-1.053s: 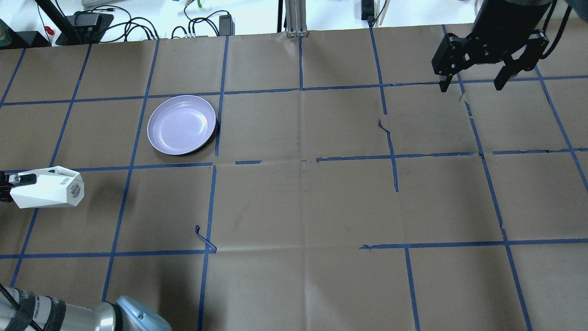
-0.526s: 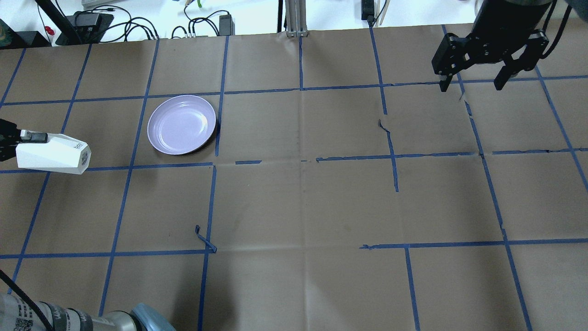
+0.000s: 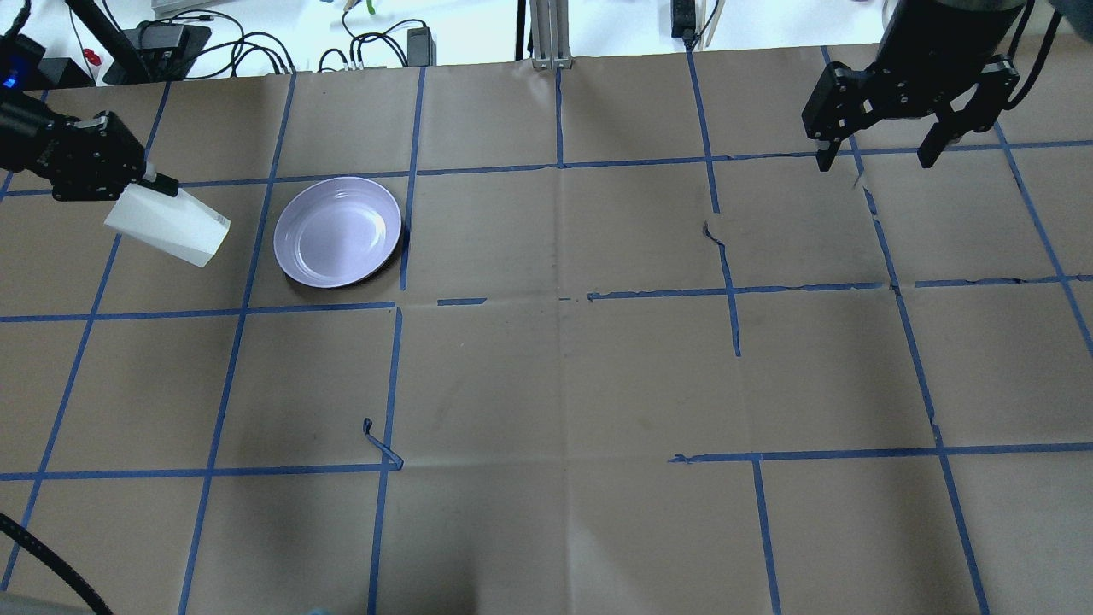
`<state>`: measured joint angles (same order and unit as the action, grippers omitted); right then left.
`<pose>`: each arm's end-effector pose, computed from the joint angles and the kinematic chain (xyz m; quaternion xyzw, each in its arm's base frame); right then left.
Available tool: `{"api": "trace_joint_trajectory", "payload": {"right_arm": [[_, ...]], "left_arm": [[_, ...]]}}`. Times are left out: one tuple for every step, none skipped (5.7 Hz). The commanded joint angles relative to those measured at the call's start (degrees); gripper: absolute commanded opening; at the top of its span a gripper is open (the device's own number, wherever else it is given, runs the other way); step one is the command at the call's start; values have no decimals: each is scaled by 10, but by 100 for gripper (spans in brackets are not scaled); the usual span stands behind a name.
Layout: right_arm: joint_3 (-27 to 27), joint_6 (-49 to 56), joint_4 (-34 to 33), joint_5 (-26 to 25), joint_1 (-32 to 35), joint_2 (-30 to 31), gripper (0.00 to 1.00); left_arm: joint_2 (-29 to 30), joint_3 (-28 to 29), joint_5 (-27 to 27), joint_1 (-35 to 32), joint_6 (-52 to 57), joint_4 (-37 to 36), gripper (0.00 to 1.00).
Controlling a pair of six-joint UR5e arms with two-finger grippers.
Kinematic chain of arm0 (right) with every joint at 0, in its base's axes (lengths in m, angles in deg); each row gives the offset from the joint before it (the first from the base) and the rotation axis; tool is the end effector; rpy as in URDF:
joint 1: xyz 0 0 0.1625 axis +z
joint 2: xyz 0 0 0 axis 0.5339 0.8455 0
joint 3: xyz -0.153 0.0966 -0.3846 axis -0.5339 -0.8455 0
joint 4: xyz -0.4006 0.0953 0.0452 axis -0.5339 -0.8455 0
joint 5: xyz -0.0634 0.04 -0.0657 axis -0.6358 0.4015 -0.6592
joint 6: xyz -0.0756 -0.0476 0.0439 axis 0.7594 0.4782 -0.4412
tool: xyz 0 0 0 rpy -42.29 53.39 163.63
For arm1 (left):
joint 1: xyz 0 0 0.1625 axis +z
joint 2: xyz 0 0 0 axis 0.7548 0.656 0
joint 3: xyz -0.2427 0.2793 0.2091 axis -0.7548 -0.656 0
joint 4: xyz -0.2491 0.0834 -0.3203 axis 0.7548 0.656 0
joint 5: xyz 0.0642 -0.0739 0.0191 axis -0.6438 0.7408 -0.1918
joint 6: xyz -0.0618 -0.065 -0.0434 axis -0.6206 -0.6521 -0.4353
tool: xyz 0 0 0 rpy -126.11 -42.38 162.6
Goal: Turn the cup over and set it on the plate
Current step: 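Carry the mug with the left gripper over the plate, turning it upright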
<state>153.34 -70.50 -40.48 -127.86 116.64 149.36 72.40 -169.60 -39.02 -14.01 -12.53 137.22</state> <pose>0.0780 -0.5335 0.4963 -0.0194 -0.9988 -0.0426 0.0136 0.0994 -0.5805 0.4251 0.1025 -0.9692 0.0147 0.2235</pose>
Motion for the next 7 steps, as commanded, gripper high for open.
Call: {"api": "trace_joint_trajectory", "payload": {"right_arm": [[0,0,0,0,0,0,100],[0,0,0,0,0,0,100],[0,0,0,0,0,0,100],[0,0,0,0,0,0,100],[0,0,0,0,0,0,100],[0,0,0,0,0,0,100],[0,0,0,0,0,0,100]], "left_arm": [[-5,2,-168,-145,-116,-138,0],[4,-15,-228,-188,-119,-182,0],[30,-36,-238,-197,-119,-236,0],[69,-70,-259,-206,-138,-333,0],[107,-95,-277,-228,-162,-431,0],[136,-104,-304,-246,-168,-470,0],[144,-109,-305,-253,-169,-470,0]]}}
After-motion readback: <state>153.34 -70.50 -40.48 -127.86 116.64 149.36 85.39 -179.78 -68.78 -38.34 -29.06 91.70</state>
